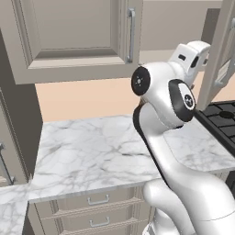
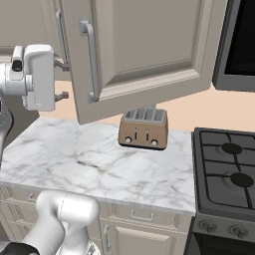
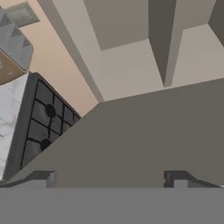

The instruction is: Open the cabinet. Pick the dish brush and place it next to the sink. Then close the cabinet.

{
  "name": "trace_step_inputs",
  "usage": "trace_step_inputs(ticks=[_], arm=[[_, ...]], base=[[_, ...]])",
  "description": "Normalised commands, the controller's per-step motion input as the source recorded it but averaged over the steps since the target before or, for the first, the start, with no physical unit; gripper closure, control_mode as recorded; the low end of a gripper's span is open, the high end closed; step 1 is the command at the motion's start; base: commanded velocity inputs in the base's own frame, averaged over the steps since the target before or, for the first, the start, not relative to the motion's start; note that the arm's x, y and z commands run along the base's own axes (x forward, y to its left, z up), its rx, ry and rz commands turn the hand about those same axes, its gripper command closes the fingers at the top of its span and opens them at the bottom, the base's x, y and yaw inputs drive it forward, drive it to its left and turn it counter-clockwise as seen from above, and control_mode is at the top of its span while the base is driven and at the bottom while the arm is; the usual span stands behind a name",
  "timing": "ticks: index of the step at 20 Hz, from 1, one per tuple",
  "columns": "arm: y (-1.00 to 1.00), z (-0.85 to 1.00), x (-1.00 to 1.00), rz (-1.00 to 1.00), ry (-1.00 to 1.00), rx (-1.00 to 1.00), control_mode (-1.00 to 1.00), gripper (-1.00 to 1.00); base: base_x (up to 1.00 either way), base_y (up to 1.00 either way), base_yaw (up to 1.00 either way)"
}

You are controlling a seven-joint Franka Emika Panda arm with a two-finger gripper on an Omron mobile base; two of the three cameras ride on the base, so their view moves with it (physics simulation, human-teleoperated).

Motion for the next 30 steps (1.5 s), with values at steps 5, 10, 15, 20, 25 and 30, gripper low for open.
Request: trace_step_inputs(ticks=[5,10,15,20,25,30], arm=[[-0.05,0.00,0.06,-0.01,0.02,-0.02,-1.00,-1.00],[-0.47,0.00,0.00,-0.10,0.06,-0.02,-1.00,-1.00],[-0.51,0.00,0.00,-0.13,0.07,-0.01,-1.00,-1.00],[-0.48,0.00,0.00,-0.08,0.01,0.00,-1.00,-1.00],[-0.70,0.00,-0.14,0.00,-0.03,0.00,-1.00,-1.00],[-0.83,0.00,-0.36,0.00,-0.05,0.00,-1.00,-1.00]], base=[[0.00,0.00,0.00],[0.00,0.00,0.00],[0.00,0.00,0.00],[0.00,0.00,0.00],[0.00,0.00,0.00],[0.00,0.00,0.00]])
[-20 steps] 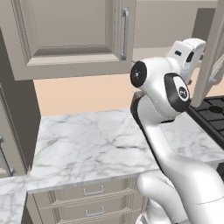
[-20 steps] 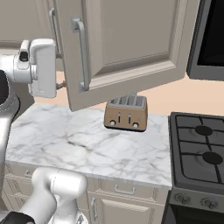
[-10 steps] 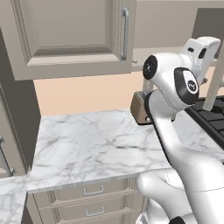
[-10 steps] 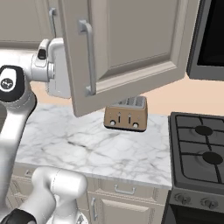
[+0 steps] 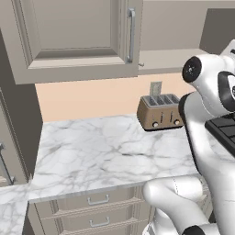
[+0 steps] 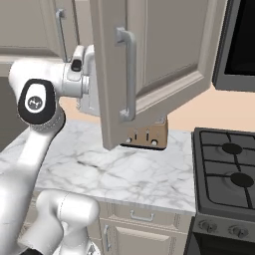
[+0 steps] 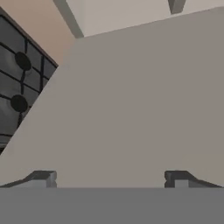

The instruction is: Open the cabinet. Pick the dish brush and place it next to the sink. Then close the cabinet.

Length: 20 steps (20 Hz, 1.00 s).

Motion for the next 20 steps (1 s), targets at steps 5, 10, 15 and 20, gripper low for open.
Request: trace_step_inputs(ticks=[5,10,15,20], arm=[[-0.80,0.00,-0.25,0.00,-0.05,0.00,-1.00,-1.00],[-0.78,0.00,-0.18,0.00,-0.05,0.00,-1.00,-1.00],[-0.67,0.00,-0.03,0.00,-0.03,0.00,-1.00,-1.00],[-0.34,0.00,0.00,0.02,-0.01,0.00,-1.00,-1.00]], base=[[0.00,0.00,0.00],[0.00,0.00,0.00],[0.00,0.00,0.00],[0.00,0.00,0.00]])
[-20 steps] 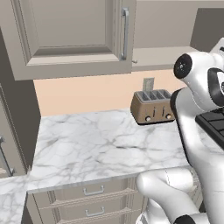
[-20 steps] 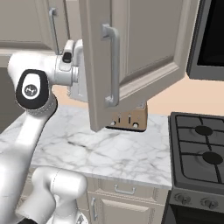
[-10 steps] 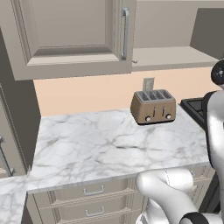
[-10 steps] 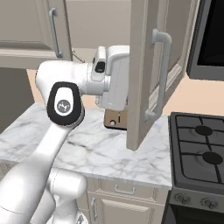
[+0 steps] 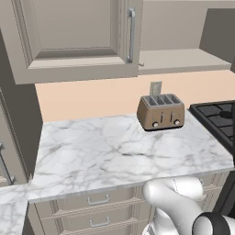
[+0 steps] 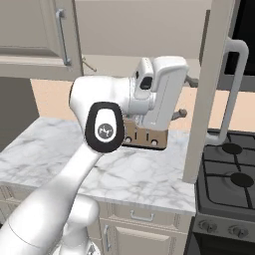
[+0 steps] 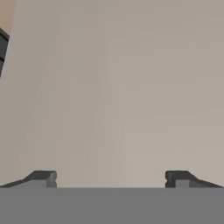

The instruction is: Open the cabinet. Pick the dish brush and place it next to the sink. Then close the cabinet.

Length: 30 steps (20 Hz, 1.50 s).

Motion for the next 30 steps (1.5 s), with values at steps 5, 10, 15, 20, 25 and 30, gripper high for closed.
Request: trace_step_inputs(ticks=[5,10,15,20,25,30], arm=[[-0.01,0.06,-0.03,0.05,-0.06,0.08,-1.00,-1.00],[0.38,0.21,-0.23,0.08,-0.15,0.17,-1.00,-1.00],[0.58,0.31,-0.12,0.08,-0.18,0.13,-1.00,-1.00],[0.63,0.08,-0.05,0.09,-0.17,0.16,-1.00,-1.00],[0.78,0.00,-0.05,0.12,-0.10,0.21,-1.00,-1.00],[0.93,0.00,-0.13,0.14,-0.06,0.23,-1.00,-1.00]], base=[[0.00,0.00,0.00],[0.00,0.00,0.00],[0.00,0.00,0.00],[0.00,0.00,0.00],[0.00,0.00,0.00],[0.00,0.00,0.00]])
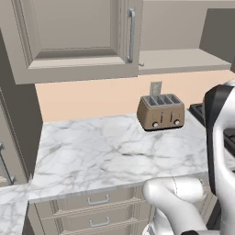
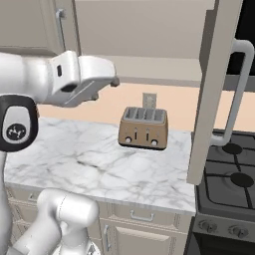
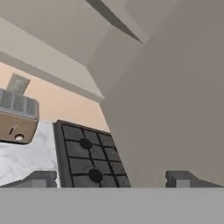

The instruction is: Open the cabinet. Pick the dish brush and place it next to the sink. Then close the cabinet.

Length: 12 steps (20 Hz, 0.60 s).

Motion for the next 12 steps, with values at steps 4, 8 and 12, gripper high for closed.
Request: trace_step_inputs(ticks=[4,8,12], arm=[[0.95,-0.01,-0.11,0.15,-0.06,0.26,-1.00,-1.00],[0.95,0.00,-0.15,0.14,-0.05,0.27,-1.00,-1.00],[0.82,-0.02,-0.21,0.11,-0.09,0.29,-1.00,-1.00]], base=[[0.00,0.00,0.00],[0.00,0.00,0.00],[0.00,0.00,0.00]])
